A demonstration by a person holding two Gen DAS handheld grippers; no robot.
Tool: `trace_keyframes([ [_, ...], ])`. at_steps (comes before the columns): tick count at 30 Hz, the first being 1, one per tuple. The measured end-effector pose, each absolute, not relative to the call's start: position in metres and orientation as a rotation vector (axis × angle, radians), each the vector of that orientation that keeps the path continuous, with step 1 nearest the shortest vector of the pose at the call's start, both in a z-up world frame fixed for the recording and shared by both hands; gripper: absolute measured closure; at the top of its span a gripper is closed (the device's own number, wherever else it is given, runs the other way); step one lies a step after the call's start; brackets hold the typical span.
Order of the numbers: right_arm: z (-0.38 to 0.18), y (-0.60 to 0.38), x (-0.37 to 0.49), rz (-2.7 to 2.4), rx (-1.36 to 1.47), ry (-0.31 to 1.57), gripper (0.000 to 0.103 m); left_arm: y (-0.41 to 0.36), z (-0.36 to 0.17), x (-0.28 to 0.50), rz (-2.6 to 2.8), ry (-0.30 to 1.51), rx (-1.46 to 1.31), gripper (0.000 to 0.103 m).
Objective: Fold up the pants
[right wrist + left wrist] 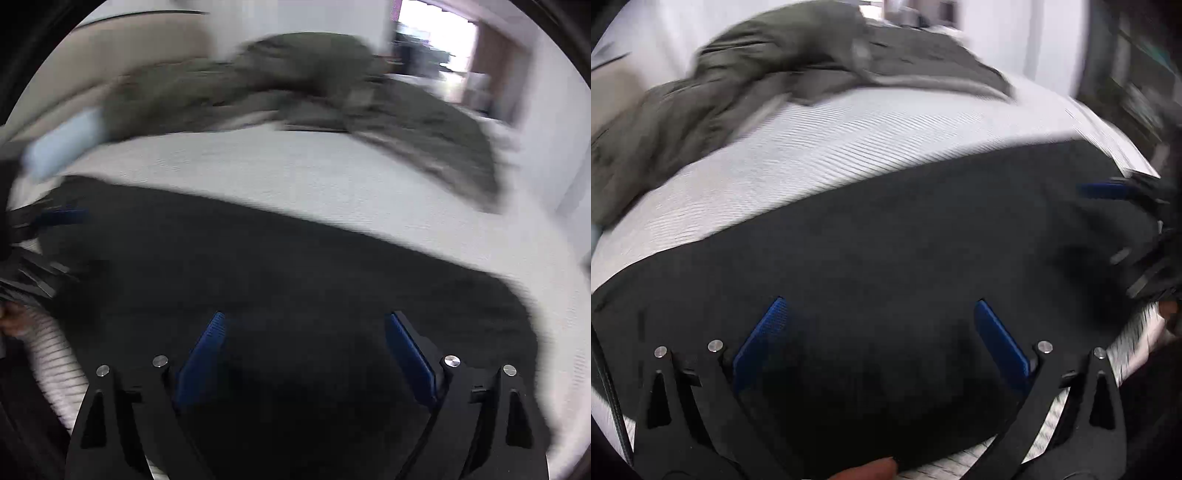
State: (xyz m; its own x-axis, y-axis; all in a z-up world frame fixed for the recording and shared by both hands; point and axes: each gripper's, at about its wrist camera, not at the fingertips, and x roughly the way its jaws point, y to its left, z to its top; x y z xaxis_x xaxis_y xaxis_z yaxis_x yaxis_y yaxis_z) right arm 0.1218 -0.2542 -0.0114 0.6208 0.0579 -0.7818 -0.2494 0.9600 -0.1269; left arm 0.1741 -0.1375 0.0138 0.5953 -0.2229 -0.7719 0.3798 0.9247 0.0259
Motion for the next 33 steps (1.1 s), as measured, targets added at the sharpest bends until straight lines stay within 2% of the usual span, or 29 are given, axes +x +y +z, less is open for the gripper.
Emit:
trace_keyframes([
  [3,-0.056,-0.238,0.129,0.176,-0.392,0.988,0.014,-0.134,-0.01,0.16,-0.312,0.936,0.297,0.003],
  [8,-0.044,-0.29,0.12,0.08,-0.343,0.984,0.013,-0.033,-0.011,0.137,-0.122,0.938,0.129,0.002],
  [10,-0.046,-0.318,0.119,-0.073,-0.377,0.982,0.008,0.013,-0.011,0.133,0.026,0.952,0.019,0.002],
  [12,-0.043,-0.352,0.116,-0.14,-0.292,0.997,0.006,0.036,-0.009,0.129,0.177,0.946,0.029,0.002],
  [14,-0.038,-0.372,0.11,-0.164,-0.198,0.997,0.006,0.043,-0.005,0.125,0.225,0.931,0.007,0.007],
  [16,-0.032,-0.368,0.108,-0.188,-0.196,0.97,0.006,0.035,0.003,0.119,0.19,0.908,-0.015,0.01],
  [20,-0.011,-0.326,0.099,-0.069,-0.193,0.869,0.006,-0.005,0.023,0.113,-0.038,0.808,-0.027,0.01],
  [23,-0.006,-0.275,0.1,0.074,-0.172,0.833,0.006,-0.048,0.022,0.127,-0.196,0.837,-0.023,0.012],
  [29,-0.038,-0.193,0.137,0.216,-0.273,0.946,0.006,-0.155,-0.012,0.137,-0.305,0.938,0.213,0.012],
  [31,-0.057,-0.184,0.149,0.169,-0.406,0.979,0.007,-0.162,-0.014,0.131,-0.321,0.939,0.237,0.012],
  [33,-0.062,-0.206,0.163,0.119,-0.404,0.987,0.007,-0.144,-0.011,0.131,-0.29,0.948,0.217,0.012],
])
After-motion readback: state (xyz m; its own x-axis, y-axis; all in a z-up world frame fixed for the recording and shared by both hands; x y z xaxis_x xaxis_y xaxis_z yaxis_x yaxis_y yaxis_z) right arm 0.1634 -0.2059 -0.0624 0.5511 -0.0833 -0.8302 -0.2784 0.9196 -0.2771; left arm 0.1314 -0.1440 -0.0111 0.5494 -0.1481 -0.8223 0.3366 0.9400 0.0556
